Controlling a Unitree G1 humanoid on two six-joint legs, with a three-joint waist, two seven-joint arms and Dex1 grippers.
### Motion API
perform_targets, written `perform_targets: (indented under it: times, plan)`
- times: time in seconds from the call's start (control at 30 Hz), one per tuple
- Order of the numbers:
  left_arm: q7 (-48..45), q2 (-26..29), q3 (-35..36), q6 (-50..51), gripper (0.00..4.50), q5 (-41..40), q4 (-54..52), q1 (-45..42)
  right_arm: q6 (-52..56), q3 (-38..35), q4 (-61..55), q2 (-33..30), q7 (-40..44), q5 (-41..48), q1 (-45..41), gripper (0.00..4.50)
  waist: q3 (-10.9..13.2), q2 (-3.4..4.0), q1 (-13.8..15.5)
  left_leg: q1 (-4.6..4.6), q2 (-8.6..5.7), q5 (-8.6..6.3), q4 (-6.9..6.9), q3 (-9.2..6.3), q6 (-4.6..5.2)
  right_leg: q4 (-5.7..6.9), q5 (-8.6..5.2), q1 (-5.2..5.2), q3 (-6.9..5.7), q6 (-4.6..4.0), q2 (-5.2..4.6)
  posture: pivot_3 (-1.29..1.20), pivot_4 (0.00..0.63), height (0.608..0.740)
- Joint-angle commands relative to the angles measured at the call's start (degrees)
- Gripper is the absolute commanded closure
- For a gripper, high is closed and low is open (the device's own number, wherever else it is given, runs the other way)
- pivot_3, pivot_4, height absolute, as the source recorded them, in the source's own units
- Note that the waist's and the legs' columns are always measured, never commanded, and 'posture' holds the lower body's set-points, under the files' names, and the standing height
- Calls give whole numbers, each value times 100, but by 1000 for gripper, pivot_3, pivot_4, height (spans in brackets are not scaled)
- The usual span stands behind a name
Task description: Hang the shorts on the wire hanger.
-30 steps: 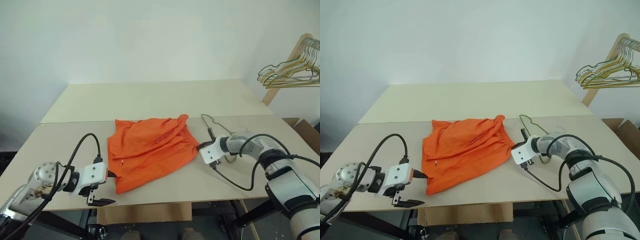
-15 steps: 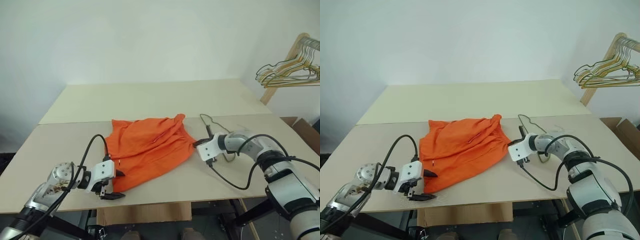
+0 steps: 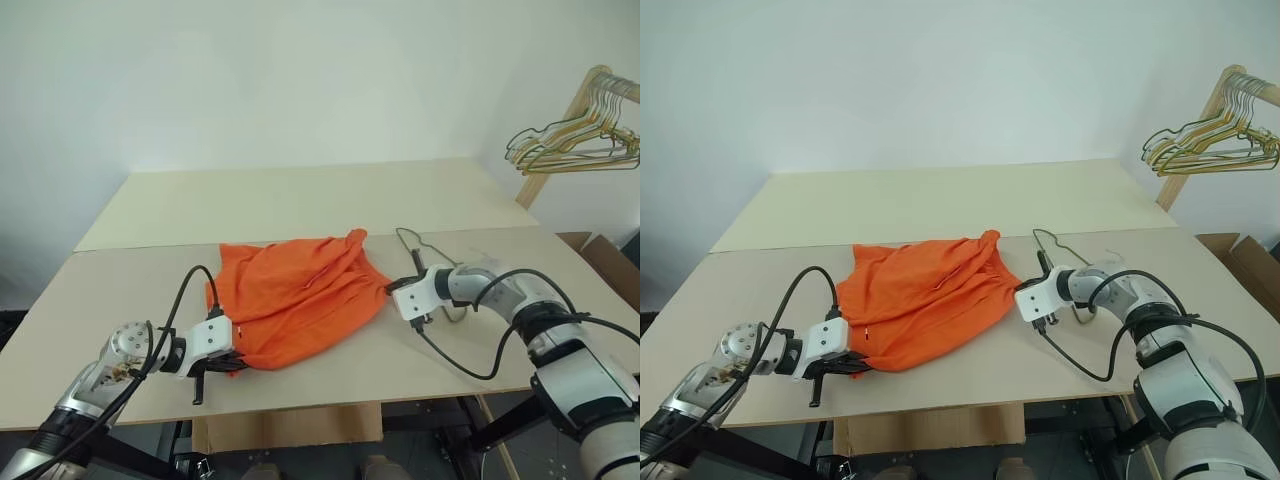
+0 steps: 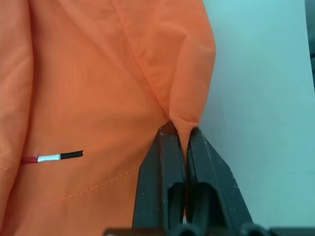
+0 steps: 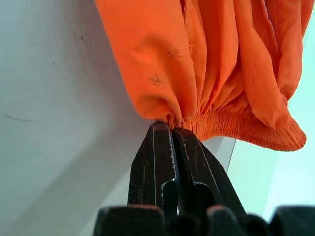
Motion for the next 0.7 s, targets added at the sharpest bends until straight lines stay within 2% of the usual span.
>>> perform_targets:
  times: [0.03, 0.2, 0.3, 0.4, 0.47, 0.53, 0.63, 0.67, 0.7]
  plan:
    - [298, 191, 278, -236, 4476, 243, 140, -54, 239, -260, -842, -288, 955, 806, 319, 4500, 0, -1, 21, -1, 0, 0, 0, -2, 0, -1, -1, 0, -2, 1, 0, 73, 0, 740]
    - [-196, 928, 856, -510, 4476, -135, -240, 313, 1528, -494, -3306, -892, 2342, 2236, 1562, 4500, 3, -5, 32, -23, 5, -3, 0, -11, 5, -1, -7, -19, -7, -1, 0, 81, 0, 740]
    - [-643, 1397, 1159, -516, 4476, -434, -605, 689, 2466, -658, -4630, -1220, 2773, 2817, 2181, 4500, 4, -6, 40, -33, 5, -6, 0, -7, 8, 4, -10, -32, -6, -2, -7, 78, 0, 740]
    - [-895, 1558, 1238, -471, 4476, -621, -775, 769, 3286, -850, -5393, -1352, 3021, 3262, 2431, 4500, 7, -6, 90, -28, 4, -6, 0, 4, 8, 3, -13, -30, -6, -1, -12, 76, 0, 740]
    - [-653, 1270, 1110, -421, 4476, -546, -654, 368, 3741, -1039, -5470, -1124, 2827, 3411, 2300, 4500, 10, -9, 152, -21, 5, -5, 1, 13, 7, 2, -22, -28, -7, 1, -13, 75, 0, 740]
    - [-92, 706, 1014, -316, 4476, -402, -377, -325, 4201, -1244, -5333, -795, 2425, 3309, 1947, 4500, 12, -14, 218, -15, 5, 0, 3, 14, 8, 5, -58, -23, -10, 6, -10, 67, 0, 740]
    - [1386, -396, 1068, -31, 4476, 9, 214, -1874, 4794, -1649, -4706, -120, 1252, 2926, 1043, 4500, 15, -19, 310, -24, 2, 28, 4, 8, 0, 19, -16, -33, -12, 44, 0, 58, 0, 740]
    - [1982, -736, 1105, 21, 4476, 220, 490, -2488, 4928, -1799, -4391, 109, 751, 2791, 662, 4500, 18, -24, 342, -36, 3, 32, 4, 3, -4, 19, -8, -46, -12, 41, 5, 58, 0, 740]
    - [2696, -1036, 1108, 43, 4476, 547, 857, -3149, 4879, -1925, -3997, 304, 137, 2563, 246, 4500, 21, -29, 373, -42, 0, 36, 7, -3, -9, 24, 18, -48, -13, 1, 7, 57, 0, 740]
